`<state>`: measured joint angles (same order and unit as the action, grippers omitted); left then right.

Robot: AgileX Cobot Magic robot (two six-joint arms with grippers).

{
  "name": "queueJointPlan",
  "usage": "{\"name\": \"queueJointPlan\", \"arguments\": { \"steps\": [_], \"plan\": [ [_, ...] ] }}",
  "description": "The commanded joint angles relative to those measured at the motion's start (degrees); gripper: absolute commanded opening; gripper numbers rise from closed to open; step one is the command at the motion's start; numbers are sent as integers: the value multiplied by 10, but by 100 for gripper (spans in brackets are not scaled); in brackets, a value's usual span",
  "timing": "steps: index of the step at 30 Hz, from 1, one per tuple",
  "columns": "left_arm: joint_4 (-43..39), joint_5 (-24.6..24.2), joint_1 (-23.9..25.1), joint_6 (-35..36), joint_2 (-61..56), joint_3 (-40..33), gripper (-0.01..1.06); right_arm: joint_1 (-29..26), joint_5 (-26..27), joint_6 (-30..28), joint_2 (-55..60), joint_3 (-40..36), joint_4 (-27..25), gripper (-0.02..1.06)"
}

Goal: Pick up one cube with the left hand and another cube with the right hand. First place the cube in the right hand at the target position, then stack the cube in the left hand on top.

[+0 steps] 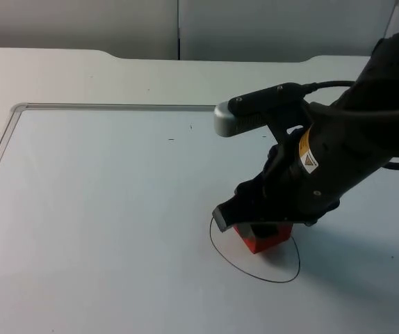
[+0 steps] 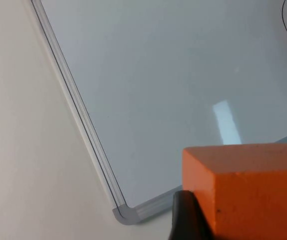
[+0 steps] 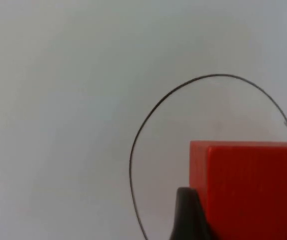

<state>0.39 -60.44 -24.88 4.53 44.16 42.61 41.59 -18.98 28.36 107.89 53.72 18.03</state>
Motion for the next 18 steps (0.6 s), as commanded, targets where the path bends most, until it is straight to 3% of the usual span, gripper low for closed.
{"name": "queueJointPlan", "arguments": {
  "steps": [1, 18],
  "plan": [
    [5, 9, -4, -1, -4, -2, 0, 2, 2, -3, 0, -2, -1, 0],
    [5, 12, -4, -1, -4, -2, 0, 2, -1, -5, 16, -2, -19, 0]
  ]
}}
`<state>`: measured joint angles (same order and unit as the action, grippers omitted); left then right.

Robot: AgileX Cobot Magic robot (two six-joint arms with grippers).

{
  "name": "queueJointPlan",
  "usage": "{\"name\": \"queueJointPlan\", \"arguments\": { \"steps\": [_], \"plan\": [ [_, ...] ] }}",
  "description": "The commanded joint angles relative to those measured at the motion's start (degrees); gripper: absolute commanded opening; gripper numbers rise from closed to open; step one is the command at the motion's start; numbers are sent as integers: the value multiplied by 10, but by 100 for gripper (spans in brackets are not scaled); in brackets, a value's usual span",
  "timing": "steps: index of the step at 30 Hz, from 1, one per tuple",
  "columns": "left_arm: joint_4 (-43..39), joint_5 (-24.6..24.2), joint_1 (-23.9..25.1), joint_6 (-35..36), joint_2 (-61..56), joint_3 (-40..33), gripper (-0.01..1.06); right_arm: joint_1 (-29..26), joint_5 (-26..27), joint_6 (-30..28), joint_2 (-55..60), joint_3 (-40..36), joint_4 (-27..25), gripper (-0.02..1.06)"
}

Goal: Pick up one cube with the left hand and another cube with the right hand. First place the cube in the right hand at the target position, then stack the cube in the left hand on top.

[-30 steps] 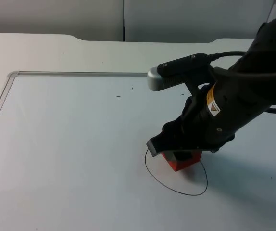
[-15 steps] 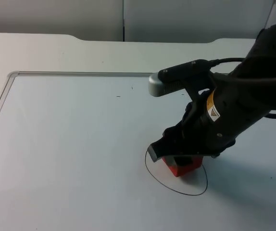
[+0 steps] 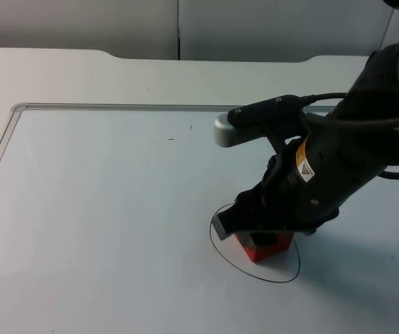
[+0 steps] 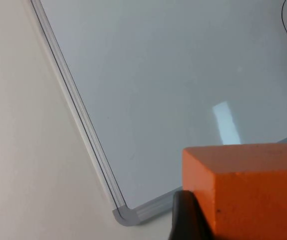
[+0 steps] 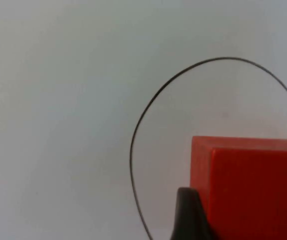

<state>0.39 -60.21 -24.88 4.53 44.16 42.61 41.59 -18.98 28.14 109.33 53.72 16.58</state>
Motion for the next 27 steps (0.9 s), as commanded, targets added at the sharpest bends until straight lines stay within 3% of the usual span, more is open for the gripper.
{"name": "queueJointPlan", "arguments": {
  "steps": [1, 6, 9, 10, 12, 13, 14, 15, 18, 21, 27],
  "plan": [
    [5, 10, -4, -1, -4, -2, 0, 2, -1, -2, 2, -2, -4, 0],
    [5, 11, -4, -1, -4, -2, 0, 2, -5, -2, 2, -2, -4, 0],
    [5, 11, -4, -1, -4, -2, 0, 2, -5, -2, 2, -2, -4, 15],
    [5, 11, -4, -1, -4, -2, 0, 2, -5, -2, 2, -2, -4, 15],
    [5, 11, -4, -1, -4, -2, 0, 2, -5, -2, 2, -2, -4, 34],
    [5, 11, -4, -1, -4, -2, 0, 2, -4, -2, 2, -2, -4, 51],
    [5, 11, -4, -1, -4, -2, 0, 2, -1, -1, 2, -2, -4, 61],
    [5, 11, -4, -1, -4, -2, 0, 2, -1, -1, 2, -2, -4, 61],
    [5, 11, -4, -1, -4, -2, 0, 2, 4, -1, 0, -2, -4, 88],
    [5, 11, -4, -1, -4, -2, 0, 2, 6, -1, -1, -2, -4, 94],
    [5, 14, -4, -1, -4, -2, 0, 2, -10, -1, -42, 5, -4, 95]
  ]
}}
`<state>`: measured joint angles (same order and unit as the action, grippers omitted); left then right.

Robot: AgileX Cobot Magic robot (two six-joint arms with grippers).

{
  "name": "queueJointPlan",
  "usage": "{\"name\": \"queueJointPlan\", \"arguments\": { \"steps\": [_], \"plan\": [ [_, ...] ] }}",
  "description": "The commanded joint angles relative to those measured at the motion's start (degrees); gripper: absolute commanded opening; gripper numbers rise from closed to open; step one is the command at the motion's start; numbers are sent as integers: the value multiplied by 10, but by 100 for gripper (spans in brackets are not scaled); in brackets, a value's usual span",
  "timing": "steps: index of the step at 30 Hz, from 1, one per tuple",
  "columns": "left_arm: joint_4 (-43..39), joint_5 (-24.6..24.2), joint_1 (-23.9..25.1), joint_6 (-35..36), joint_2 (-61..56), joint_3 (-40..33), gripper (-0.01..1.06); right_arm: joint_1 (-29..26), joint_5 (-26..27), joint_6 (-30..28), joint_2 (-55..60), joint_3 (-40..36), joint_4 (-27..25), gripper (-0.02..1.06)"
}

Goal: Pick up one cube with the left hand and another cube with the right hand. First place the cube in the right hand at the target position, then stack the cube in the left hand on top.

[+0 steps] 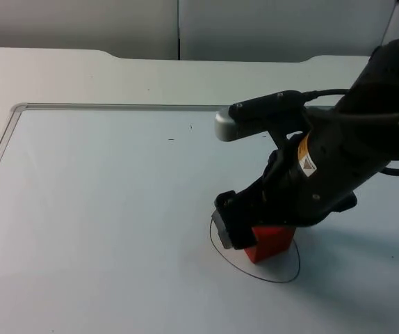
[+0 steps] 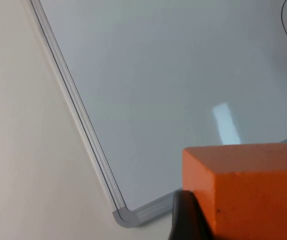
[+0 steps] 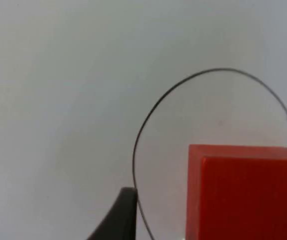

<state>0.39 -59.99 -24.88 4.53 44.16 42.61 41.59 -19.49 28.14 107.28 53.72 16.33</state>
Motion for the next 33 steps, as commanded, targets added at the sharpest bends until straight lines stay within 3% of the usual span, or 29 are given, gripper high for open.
{"name": "queueJointPlan", "arguments": {
  "steps": [1, 10, 14, 18, 23, 29, 33],
  "plan": [
    [5, 13, -4, -1, -4, -2, 0, 2, -13, -1, -37, 11, -2, 95],
    [15, 27, -4, -45, 37, 17, 0, 2, -60, -55, -244, 63, -2, 95],
    [65, 46, -4, -105, 107, 57, 0, 2, -63, -62, -371, 71, 9, 95],
    [122, 47, -4, -170, 186, 107, 0, 2, -99, -62, -472, 71, 30, 95],
    [199, 50, -8, -243, 334, 207, 0, 2, -198, -62, -579, 71, 73, 95],
    [202, 50, -65, -249, 473, 323, 0, 2, -272, -62, -621, 71, 81, 95],
    [187, 51, -108, -249, 558, 391, 0, 2, -293, -62, -624, 71, 87, 95]
  ]
}}
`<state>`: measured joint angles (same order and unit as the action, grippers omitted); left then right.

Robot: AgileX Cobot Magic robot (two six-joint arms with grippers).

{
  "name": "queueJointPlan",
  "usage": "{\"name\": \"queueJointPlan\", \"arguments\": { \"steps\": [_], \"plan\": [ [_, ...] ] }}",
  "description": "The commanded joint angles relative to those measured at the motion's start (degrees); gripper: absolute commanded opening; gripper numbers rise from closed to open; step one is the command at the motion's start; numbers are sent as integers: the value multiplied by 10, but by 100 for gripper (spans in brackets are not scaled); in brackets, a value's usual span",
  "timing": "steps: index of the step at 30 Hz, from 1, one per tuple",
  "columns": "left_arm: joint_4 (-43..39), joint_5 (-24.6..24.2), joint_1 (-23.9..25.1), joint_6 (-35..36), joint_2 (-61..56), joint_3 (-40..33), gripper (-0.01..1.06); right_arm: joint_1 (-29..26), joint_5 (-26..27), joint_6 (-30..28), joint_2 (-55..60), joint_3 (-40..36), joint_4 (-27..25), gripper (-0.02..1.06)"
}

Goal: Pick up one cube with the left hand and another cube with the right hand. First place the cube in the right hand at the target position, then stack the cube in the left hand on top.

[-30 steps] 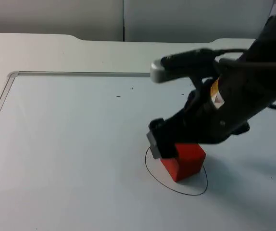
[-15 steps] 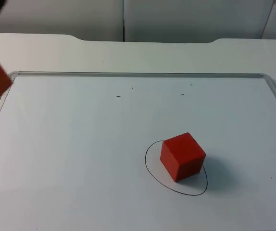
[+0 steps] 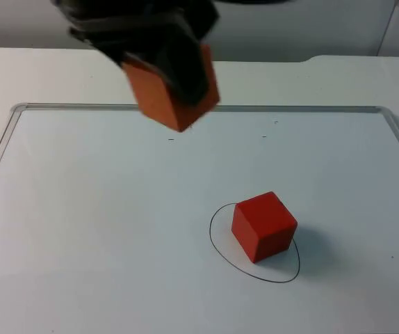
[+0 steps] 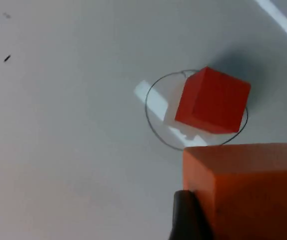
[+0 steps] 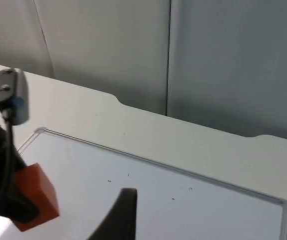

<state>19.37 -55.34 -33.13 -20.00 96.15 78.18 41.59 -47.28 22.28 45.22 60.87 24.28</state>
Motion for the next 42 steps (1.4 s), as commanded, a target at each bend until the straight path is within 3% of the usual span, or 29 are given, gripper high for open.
{"name": "queueJointPlan", "arguments": {
  "steps": [1, 10, 18, 29, 42],
  "plan": [
    [-8, 5, -38, -4, 59, 55, 0, 2, -21, -4, -3, 0, 10, 95],
    [-61, 20, -92, -19, 179, 98, 0, 2, -21, -4, -3, -1, 12, 95],
    [-61, 72, -93, -30, 192, 98, 0, 2, -19, -3, -3, -2, 12, 95],
    [11, 77, -93, -103, 193, 98, 0, 2, -17, -2, -3, -2, 12, 94],
    [9, 72, -93, -103, 217, 99, 0, 2, -14, 2, -3, -2, 7, 94]
  ]
}}
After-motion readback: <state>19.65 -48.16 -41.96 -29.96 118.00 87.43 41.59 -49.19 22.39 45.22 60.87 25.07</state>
